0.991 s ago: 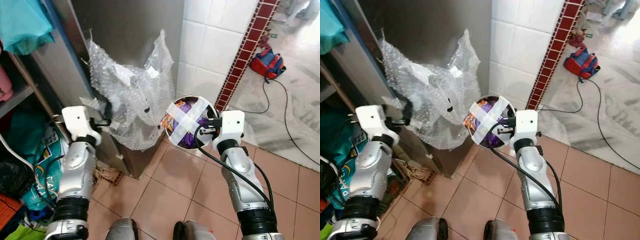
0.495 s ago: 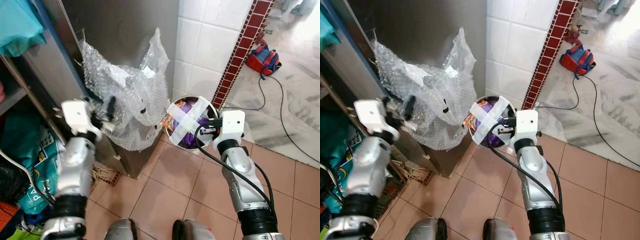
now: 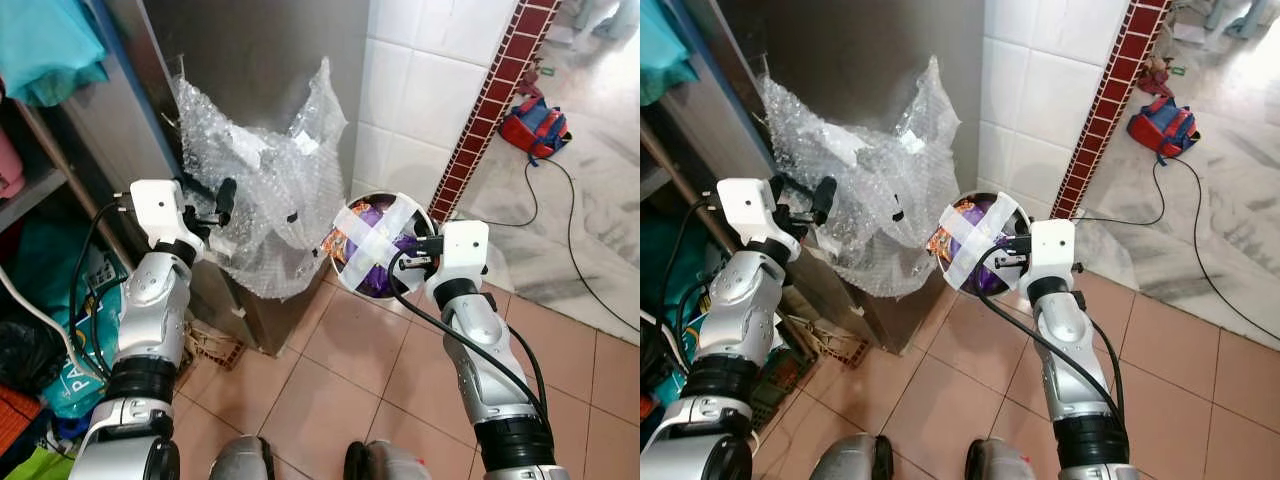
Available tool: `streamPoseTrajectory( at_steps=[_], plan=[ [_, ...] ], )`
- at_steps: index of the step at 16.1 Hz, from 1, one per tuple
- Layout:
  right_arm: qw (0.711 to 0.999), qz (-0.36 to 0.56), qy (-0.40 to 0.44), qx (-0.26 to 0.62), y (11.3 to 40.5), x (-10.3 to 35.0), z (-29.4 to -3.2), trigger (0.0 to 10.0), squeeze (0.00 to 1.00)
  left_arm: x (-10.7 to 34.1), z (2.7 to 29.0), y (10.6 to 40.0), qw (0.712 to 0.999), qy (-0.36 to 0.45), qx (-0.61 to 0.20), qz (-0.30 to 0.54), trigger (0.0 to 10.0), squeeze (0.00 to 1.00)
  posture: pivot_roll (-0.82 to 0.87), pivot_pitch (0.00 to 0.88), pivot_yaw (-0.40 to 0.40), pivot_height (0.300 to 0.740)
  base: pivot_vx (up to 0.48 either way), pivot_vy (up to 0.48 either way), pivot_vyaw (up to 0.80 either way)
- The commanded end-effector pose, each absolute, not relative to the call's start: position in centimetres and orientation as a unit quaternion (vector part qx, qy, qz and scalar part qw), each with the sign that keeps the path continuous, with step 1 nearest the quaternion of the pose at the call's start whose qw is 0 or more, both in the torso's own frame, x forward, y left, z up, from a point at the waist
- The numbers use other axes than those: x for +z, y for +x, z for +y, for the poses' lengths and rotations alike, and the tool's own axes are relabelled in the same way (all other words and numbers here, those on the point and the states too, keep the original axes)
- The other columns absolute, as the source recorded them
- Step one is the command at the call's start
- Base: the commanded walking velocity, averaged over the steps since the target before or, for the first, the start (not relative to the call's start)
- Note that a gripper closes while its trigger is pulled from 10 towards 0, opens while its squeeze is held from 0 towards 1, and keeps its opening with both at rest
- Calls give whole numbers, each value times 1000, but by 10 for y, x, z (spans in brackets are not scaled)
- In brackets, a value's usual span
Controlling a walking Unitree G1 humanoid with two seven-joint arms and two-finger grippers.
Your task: Restocking fridge
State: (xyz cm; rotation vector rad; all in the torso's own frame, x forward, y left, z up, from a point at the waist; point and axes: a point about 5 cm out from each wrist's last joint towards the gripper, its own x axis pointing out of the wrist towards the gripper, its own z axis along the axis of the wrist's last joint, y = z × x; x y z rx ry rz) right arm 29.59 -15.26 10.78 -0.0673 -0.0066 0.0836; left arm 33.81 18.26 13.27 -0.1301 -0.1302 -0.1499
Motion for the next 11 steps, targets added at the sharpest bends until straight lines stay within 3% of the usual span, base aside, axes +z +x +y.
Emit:
streamPoseTrajectory(
  at_steps=[1,6,11],
  plan=[
    [998,-27,-34,43,298,118,-151,10000,0,143,177,342,989,-75,-102,-82,10000,0,8,88,17,740,0,0,0],
    [998,-26,-33,44,298,117,-149,10000,0,136,168,337,985,-82,-139,-68,10000,0,12,89,13,740,0,0,0],
    [998,-26,-34,46,298,118,-149,10000,0,132,175,339,989,-67,-115,-66,10000,0,13,92,3,740,0,0,0]
  ],
)
